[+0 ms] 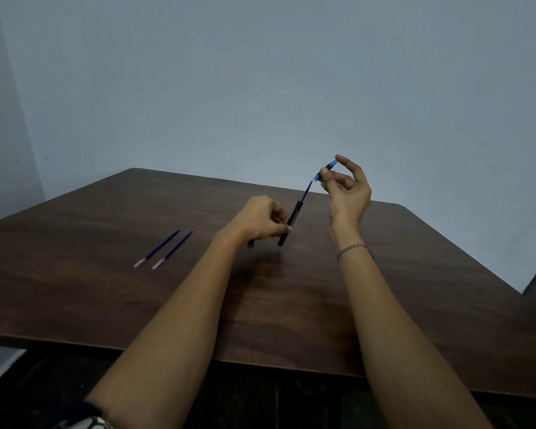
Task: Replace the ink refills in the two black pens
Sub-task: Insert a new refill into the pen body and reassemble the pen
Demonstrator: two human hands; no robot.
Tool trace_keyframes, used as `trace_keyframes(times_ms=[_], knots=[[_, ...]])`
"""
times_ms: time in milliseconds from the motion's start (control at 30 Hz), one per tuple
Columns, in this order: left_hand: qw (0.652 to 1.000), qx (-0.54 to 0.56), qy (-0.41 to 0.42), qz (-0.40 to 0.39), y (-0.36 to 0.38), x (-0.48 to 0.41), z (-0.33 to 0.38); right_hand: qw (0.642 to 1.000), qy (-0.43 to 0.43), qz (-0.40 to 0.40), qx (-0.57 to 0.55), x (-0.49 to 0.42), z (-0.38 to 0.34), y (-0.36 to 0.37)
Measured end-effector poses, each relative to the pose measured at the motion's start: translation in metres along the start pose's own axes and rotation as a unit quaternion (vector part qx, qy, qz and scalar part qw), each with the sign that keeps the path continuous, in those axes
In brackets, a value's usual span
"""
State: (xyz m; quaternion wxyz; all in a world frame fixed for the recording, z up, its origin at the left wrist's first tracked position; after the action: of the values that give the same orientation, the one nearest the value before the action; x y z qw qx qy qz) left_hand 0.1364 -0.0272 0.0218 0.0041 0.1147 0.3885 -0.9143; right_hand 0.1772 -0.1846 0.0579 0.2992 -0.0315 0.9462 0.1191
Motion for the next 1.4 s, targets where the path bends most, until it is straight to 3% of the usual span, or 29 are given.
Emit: trace_keyframes(times_ms=[800, 1400], knots=[[1.0, -0.013, -0.009, -0.004, 0.0008, 0.0018, 0.0002, 1.0, -0.02, -0.007, 0.022, 0.0032, -0.0042, 0.0047], [0.996, -0.074, -0.02, 0.034, -0.0039, 0.0036, 0.0018, 0.996, 0.001, -0.067, 0.051, 0.0006, 0.0019, 0.01]])
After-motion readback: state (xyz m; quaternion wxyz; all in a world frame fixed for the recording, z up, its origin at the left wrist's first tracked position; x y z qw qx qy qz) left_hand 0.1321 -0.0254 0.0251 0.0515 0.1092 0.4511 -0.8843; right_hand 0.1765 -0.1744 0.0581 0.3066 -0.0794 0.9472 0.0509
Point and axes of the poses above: each hand's wrist, its own x-axis away from the middle knuckle, its own y-axis out of the palm, z = x × y, the point moved 4 cm from there along -x, towards the middle knuckle, and after that the axes turned 10 degrees about -z, right-handed, at the moved point
